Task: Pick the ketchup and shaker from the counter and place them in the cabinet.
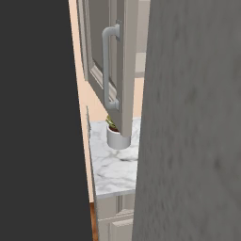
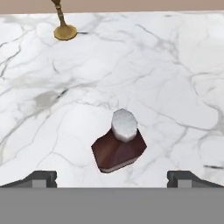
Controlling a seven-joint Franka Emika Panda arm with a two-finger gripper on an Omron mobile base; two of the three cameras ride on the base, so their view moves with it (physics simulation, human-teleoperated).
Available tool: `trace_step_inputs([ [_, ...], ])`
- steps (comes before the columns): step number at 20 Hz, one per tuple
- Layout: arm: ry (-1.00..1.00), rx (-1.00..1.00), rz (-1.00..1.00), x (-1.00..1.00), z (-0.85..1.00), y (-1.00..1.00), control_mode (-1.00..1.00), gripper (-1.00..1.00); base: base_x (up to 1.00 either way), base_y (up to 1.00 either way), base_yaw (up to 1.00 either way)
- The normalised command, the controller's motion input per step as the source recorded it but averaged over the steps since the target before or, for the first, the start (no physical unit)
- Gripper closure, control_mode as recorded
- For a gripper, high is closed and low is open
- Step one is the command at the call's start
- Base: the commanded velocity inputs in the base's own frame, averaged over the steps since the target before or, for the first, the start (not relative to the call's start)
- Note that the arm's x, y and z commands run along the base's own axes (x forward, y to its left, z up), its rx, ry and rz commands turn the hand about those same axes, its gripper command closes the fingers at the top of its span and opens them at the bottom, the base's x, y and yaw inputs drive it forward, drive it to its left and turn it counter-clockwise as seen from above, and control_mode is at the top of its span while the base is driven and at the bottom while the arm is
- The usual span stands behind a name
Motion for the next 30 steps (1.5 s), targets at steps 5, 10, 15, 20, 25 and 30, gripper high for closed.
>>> trace_step_inputs([
  [5, 0.00, 0.00, 0.00, 0.23, -0.15, -0.08, -1.00, -1.00, 0.00, 0.00, 0.00],
  [10, 0.00, 0.00, 0.00, 0.23, -0.14, -0.06, -1.00, -1.00, 0.00, 0.00, 0.00],
  [15, 0.00, 0.00, 0.00, 0.24, -0.12, -0.04, -1.00, -1.00, 0.00, 0.00, 0.00],
  [20, 0.00, 0.00, 0.00, 0.24, -0.12, -0.04, -1.00, -1.00, 0.00, 0.00, 0.00],
  [25, 0.00, 0.00, -0.01, 0.13, -0.11, -0.03, -1.00, 1.00, 0.00, 0.00, 0.00],
  [30, 0.00, 0.02, -0.01, 0.00, -0.02, -0.08, -1.00, 1.00, 0.00, 0.00, 0.00],
])
